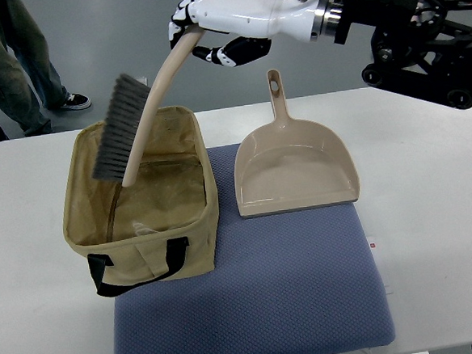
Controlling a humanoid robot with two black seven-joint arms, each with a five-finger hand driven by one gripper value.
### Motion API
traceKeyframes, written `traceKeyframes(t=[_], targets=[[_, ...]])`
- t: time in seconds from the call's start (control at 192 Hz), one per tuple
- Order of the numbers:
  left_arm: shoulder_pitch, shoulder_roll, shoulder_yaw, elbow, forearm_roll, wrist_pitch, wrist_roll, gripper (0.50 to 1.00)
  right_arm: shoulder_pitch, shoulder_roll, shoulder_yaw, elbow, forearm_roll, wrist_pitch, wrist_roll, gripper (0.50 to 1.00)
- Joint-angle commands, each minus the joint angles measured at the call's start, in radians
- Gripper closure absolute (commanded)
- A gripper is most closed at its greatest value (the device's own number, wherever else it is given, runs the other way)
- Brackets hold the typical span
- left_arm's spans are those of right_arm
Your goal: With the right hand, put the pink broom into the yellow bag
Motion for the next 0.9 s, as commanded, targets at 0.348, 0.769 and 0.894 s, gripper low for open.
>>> traceKeyframes(t=[0.348, 0.769, 0.894], targets=[[0.000, 0.000, 0.000, 0.000, 0.001, 0.001, 0.001, 0.500, -0.068, 0.085, 0.003, -0.064, 0.001, -0.010, 0.003, 0.677], [0.000, 0.000, 0.000, 0.000, -0.001, 0.001, 0.001, 0.500, -0.252, -0.044, 0.230, -0.063, 0.120, 0.101, 0.011, 0.671], [0.000, 0.000, 0.000, 0.000, -0.001, 0.001, 0.001, 0.500, -0.393, -0.076, 0.431, -0.063, 0.215, 0.245, 0.012, 0.673]])
